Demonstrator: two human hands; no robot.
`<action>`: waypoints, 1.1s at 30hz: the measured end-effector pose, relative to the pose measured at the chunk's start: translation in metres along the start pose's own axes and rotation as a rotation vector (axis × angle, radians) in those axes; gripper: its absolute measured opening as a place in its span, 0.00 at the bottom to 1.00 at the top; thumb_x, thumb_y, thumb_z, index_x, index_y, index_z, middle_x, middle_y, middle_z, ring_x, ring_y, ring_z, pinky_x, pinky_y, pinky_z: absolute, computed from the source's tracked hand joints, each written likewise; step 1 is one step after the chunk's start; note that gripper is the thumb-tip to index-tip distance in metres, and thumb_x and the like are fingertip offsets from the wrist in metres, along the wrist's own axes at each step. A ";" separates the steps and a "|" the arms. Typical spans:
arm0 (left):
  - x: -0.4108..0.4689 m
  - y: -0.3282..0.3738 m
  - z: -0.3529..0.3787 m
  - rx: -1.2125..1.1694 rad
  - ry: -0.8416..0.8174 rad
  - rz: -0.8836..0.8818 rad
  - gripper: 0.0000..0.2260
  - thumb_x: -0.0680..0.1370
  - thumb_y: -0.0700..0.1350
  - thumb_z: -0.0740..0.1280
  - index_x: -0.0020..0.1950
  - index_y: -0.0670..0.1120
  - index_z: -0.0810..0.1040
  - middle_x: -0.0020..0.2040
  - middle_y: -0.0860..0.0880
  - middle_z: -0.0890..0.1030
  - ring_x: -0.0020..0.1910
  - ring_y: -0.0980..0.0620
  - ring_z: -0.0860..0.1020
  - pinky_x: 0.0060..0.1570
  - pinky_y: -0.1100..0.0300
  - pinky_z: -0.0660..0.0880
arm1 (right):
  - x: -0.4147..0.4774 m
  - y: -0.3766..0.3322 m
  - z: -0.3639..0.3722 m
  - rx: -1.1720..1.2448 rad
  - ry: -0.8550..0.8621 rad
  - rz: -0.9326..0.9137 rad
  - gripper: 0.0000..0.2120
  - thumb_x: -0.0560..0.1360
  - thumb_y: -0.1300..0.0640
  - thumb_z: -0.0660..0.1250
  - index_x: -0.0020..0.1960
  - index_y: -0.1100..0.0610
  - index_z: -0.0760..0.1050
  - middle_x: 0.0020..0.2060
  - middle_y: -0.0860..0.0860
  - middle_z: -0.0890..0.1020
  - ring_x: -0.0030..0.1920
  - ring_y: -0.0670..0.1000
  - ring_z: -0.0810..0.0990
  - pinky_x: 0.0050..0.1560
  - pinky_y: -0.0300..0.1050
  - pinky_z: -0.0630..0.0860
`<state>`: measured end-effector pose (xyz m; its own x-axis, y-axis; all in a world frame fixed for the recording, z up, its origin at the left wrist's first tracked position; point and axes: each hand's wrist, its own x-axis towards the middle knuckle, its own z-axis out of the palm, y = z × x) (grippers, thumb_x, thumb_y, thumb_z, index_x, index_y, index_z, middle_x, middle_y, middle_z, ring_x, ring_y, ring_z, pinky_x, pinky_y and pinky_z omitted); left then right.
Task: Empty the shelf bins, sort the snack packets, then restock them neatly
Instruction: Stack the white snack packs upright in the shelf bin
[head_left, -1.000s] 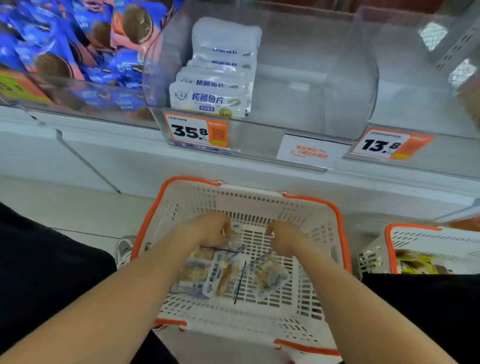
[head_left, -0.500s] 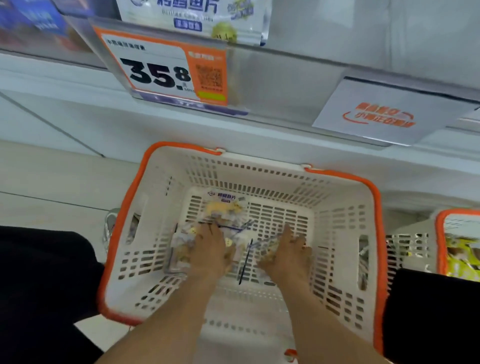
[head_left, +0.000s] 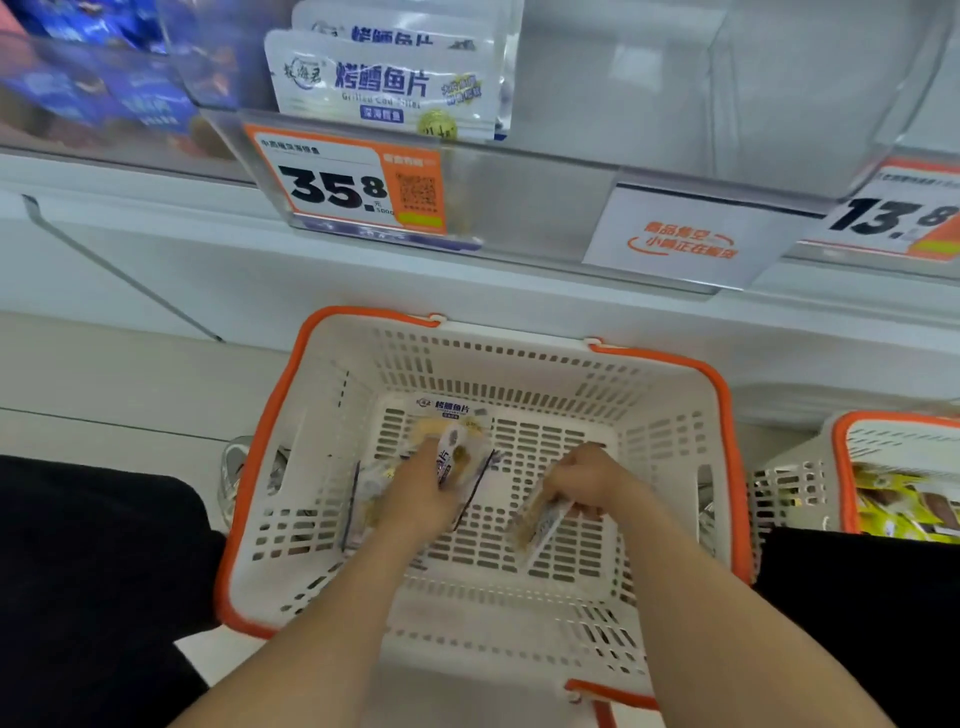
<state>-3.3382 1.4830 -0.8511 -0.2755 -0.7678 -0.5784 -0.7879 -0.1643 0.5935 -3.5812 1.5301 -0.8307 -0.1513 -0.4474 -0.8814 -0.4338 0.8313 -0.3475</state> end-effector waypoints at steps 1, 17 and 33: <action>-0.003 0.005 -0.004 -0.067 -0.020 0.022 0.22 0.84 0.51 0.66 0.77 0.51 0.69 0.69 0.50 0.79 0.65 0.46 0.78 0.60 0.53 0.76 | -0.005 -0.004 0.000 0.012 -0.024 0.029 0.07 0.72 0.64 0.70 0.38 0.61 0.75 0.28 0.59 0.77 0.23 0.52 0.74 0.27 0.41 0.69; 0.000 0.001 -0.056 -0.064 0.043 -0.053 0.29 0.82 0.32 0.63 0.82 0.42 0.60 0.76 0.45 0.70 0.78 0.43 0.66 0.62 0.62 0.64 | 0.040 -0.069 0.070 0.190 0.331 0.004 0.14 0.82 0.52 0.64 0.42 0.61 0.73 0.38 0.57 0.80 0.34 0.55 0.77 0.32 0.45 0.71; 0.005 0.007 -0.058 -0.223 0.165 -0.082 0.22 0.85 0.41 0.63 0.79 0.43 0.66 0.70 0.49 0.74 0.71 0.48 0.72 0.60 0.63 0.63 | 0.041 -0.038 0.051 0.506 0.271 -0.172 0.02 0.73 0.62 0.72 0.42 0.57 0.82 0.39 0.55 0.84 0.41 0.53 0.79 0.41 0.46 0.71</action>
<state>-3.3134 1.4421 -0.8177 -0.1081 -0.8339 -0.5412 -0.6579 -0.3481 0.6678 -3.5254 1.4968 -0.8698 -0.3665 -0.6027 -0.7088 -0.0057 0.7633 -0.6461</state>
